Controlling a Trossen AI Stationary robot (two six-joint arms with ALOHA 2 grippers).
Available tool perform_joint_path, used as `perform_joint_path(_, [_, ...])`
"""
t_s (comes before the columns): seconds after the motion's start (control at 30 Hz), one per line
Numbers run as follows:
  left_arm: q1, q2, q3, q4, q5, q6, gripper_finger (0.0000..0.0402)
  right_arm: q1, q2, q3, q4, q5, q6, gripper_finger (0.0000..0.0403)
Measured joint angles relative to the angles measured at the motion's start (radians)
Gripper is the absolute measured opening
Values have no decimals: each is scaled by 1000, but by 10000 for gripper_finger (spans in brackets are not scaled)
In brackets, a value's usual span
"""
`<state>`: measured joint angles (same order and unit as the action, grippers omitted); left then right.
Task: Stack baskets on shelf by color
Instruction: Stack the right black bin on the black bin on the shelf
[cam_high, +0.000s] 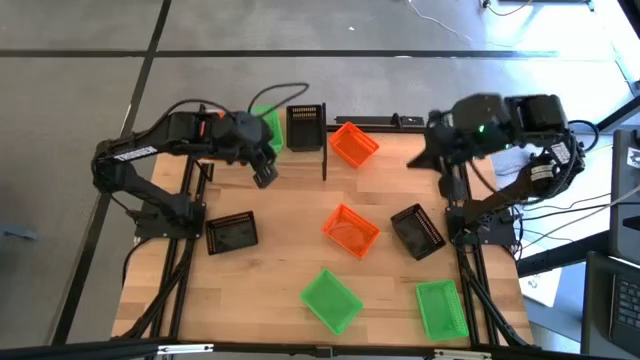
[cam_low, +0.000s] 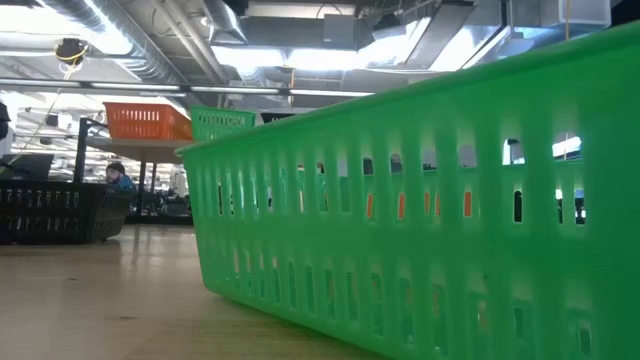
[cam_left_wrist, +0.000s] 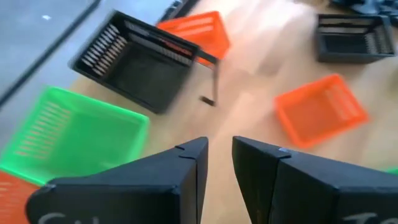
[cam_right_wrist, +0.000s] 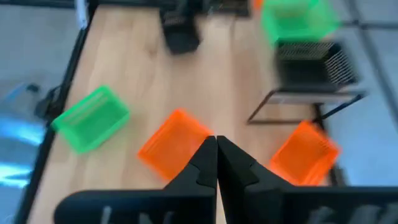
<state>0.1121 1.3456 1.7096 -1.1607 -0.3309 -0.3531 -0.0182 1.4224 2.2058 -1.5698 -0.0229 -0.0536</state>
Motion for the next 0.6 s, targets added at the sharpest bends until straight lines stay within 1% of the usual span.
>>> perform_joint_path(0.13, [-101,0,0,-3,0,-111,66,63,-94,-175,-1,4,76,0])
perform_joint_path(0.3, [-213,0,0,-8,-9,-256,66,130,-209,-417,-2,34,260,0])
perform_joint_path(0.43, [-300,0,0,4,-81,-376,66,197,-286,-581,0,5,280,0])
perform_joint_path(0.53, [-360,0,0,5,-133,-404,66,227,-307,-691,42,-24,334,0])
perform_joint_path(0.6, [-393,0,0,5,-154,-404,66,229,-310,-758,66,-23,365,0])
